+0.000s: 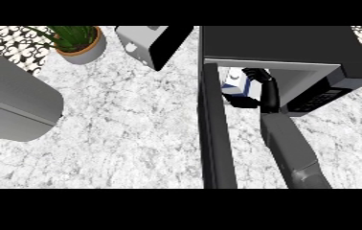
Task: Pick up the milk, place it into the microwave and close the microwave
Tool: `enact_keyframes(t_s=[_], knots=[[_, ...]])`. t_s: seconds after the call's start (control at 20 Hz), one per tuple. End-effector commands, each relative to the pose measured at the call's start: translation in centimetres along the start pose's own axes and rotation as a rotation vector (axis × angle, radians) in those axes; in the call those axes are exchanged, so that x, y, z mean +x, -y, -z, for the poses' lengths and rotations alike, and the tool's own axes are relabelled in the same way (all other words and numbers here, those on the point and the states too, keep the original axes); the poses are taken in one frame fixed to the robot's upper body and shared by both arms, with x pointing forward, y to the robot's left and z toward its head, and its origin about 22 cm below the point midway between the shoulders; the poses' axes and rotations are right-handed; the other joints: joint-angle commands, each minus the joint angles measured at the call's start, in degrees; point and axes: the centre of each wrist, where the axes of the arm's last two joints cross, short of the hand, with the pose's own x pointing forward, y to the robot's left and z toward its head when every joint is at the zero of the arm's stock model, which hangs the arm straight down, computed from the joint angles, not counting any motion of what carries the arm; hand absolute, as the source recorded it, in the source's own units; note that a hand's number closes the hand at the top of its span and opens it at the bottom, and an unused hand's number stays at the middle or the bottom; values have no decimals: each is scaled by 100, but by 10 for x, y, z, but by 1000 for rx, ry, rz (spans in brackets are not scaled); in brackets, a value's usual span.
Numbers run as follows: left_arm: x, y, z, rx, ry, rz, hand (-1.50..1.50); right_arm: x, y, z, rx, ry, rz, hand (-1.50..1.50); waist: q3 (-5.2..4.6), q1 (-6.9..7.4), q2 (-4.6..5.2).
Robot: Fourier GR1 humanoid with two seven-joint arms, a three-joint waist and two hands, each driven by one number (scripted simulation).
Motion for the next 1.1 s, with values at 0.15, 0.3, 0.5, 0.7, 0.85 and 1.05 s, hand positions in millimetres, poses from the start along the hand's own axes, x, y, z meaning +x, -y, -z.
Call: enact_keyframes(t_s=[0.15,0.3,0.5,0.7,0.85,1.05], knots=[[-1,-2,-8,-38,-8,-10,-150,1,12,20,-19,14,-129,150,7,175,54],[-7,-12,7,-46,11,0,-150,17,25,44,-23,55,-182,150,8,233,116],[-8,-10,8,-43,18,-11,-150,9,33,40,-47,137,-292,150,12,300,156],[-4,-9,4,-50,2,-4,-150,20,40,55,-113,145,-268,150,24,355,163],[-3,-18,1,-33,8,-8,-150,16,33,48,-154,181,-178,150,30,372,160],[-2,-12,1,-60,-1,-27,-150,29,26,59,-202,232,-237,150,26,468,186]])
